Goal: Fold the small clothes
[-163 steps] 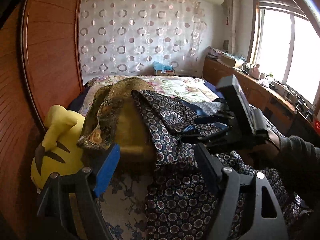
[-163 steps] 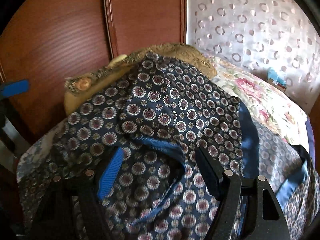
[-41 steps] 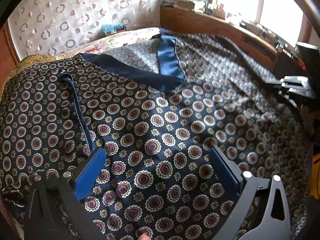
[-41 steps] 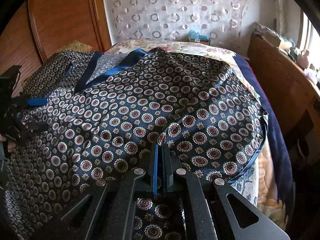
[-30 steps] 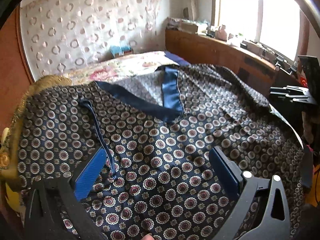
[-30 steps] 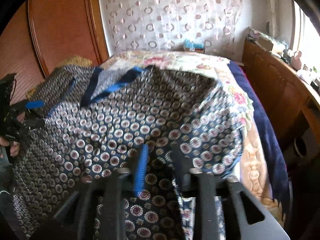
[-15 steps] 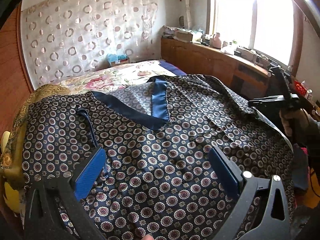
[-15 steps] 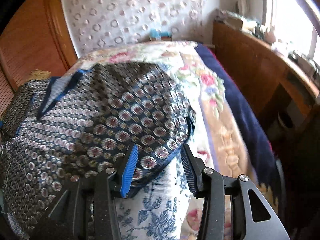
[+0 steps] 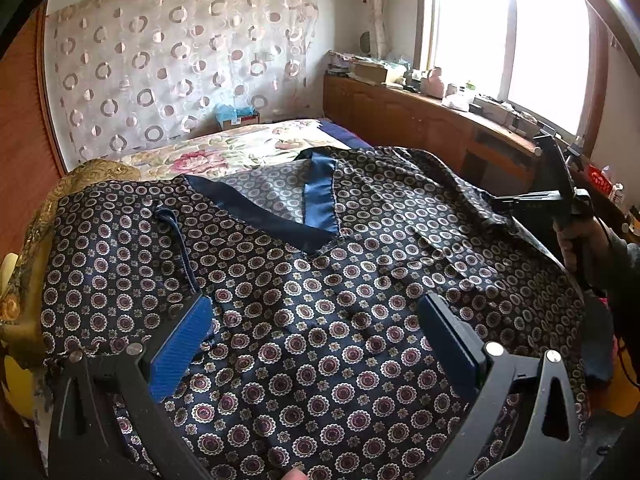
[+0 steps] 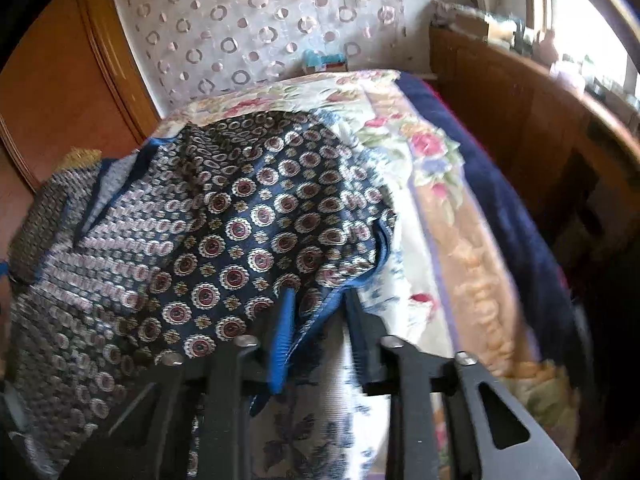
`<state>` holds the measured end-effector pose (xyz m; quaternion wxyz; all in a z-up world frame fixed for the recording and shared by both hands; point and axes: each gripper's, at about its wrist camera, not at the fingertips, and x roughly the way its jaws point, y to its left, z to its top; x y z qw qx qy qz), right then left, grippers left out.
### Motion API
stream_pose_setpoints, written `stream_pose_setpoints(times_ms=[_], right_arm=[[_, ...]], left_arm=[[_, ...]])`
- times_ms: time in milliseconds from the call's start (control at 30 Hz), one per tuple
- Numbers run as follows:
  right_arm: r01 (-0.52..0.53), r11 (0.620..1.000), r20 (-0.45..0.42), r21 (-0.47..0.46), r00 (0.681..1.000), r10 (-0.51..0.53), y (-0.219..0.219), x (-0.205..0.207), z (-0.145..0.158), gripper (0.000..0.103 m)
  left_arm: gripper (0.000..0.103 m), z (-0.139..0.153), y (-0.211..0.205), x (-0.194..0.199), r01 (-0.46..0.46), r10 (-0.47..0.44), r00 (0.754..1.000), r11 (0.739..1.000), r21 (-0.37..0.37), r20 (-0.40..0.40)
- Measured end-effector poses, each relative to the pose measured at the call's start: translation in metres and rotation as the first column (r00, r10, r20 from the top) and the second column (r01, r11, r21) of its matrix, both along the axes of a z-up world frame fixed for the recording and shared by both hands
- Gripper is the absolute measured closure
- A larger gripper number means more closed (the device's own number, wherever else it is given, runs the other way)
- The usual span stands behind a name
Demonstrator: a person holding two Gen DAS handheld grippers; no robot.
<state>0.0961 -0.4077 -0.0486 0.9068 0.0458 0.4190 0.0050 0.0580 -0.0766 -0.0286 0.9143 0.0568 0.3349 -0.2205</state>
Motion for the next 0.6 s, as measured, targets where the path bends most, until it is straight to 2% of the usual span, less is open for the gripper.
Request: stream_pose_setpoints(times_ms=[67,300,433,600], right_arm=[[0.003,0.999,0.014,-0.051,1.0,-0.002,0.004,0.001,0.001,0.095],[-0.032,0.993,0.084,-0.115,0.996,0.042,0.038,0.012,0.021,0.096],[-0.104,0.983,0.15,-0.15,0.981,0.126,0.077,0.021,0.042,0.096],[-0.229,0.961,0.178,-0.156,0.95,0.255,0.136,0.028,0.048,0.096]], left_arm=[[0.0,0.0,0.003,0.0,-0.006,0.006,1.0,1.0,-0.002,-0.001],[0.0,0.0,0.014,0.001,-0.032,0.032,0.999,0.999,-0.01,0.001],[0.0,0.001,0.019,0.0,-0.045,0.045,0.999,0.999,-0.016,0.003],[0.0,0.001,0.025,0.001,-0.058,0.058,0.998,0.998,-0.02,0.005]])
